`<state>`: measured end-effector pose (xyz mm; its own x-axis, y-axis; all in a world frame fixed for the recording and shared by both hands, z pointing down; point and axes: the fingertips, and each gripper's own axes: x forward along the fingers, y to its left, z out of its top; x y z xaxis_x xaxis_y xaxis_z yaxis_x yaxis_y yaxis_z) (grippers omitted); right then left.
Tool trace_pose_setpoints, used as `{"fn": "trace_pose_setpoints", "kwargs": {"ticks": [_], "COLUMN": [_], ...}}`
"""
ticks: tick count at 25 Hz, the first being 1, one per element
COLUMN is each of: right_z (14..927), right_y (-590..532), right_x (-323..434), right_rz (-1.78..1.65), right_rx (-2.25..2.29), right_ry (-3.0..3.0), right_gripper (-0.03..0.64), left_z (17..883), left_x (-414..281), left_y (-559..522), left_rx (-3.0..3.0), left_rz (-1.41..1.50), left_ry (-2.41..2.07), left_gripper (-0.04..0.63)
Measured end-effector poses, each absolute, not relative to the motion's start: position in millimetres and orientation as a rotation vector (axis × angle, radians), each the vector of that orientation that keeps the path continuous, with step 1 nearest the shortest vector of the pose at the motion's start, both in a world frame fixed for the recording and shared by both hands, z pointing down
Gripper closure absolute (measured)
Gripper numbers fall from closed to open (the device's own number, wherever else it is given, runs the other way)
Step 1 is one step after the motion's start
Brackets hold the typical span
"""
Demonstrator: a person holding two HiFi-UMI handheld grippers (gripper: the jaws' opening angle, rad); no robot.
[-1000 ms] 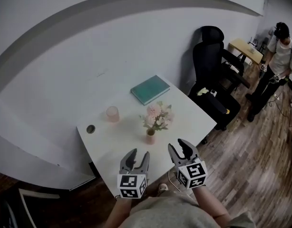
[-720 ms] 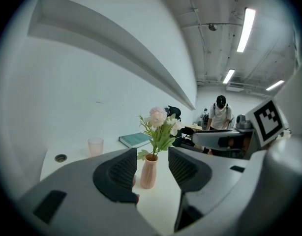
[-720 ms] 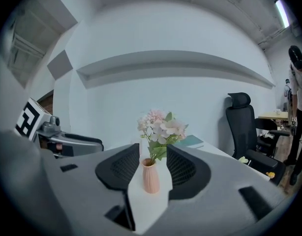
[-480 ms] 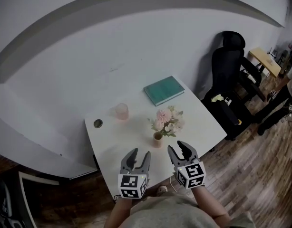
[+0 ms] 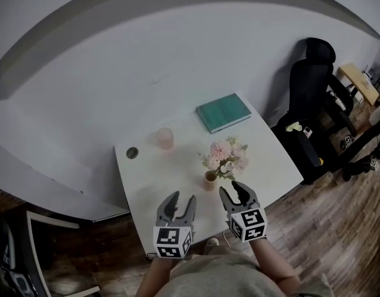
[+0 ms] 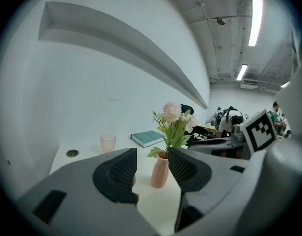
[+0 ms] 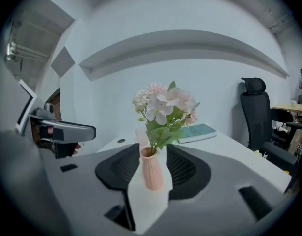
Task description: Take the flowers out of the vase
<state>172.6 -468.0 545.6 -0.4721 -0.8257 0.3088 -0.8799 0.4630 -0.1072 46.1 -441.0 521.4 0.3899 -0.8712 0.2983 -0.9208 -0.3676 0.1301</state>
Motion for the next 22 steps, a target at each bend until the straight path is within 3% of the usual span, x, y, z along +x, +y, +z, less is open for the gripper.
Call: {"fn": "trace_pose_setpoints", "kwargs": {"ticks": [22], "right_z": [574], "right_y": [-516], "right_x": [149], "right_rz": [0.369], "right_rx": [1.329], "right_ry": [-2.539], "right_gripper": [0.451], "left_z": [546], "left_x": [33], "left_y": [-436], "left_rx": [2.263], "left_rz": [0.275], "left_ry": [-1.639], "left_gripper": [0.408]}}
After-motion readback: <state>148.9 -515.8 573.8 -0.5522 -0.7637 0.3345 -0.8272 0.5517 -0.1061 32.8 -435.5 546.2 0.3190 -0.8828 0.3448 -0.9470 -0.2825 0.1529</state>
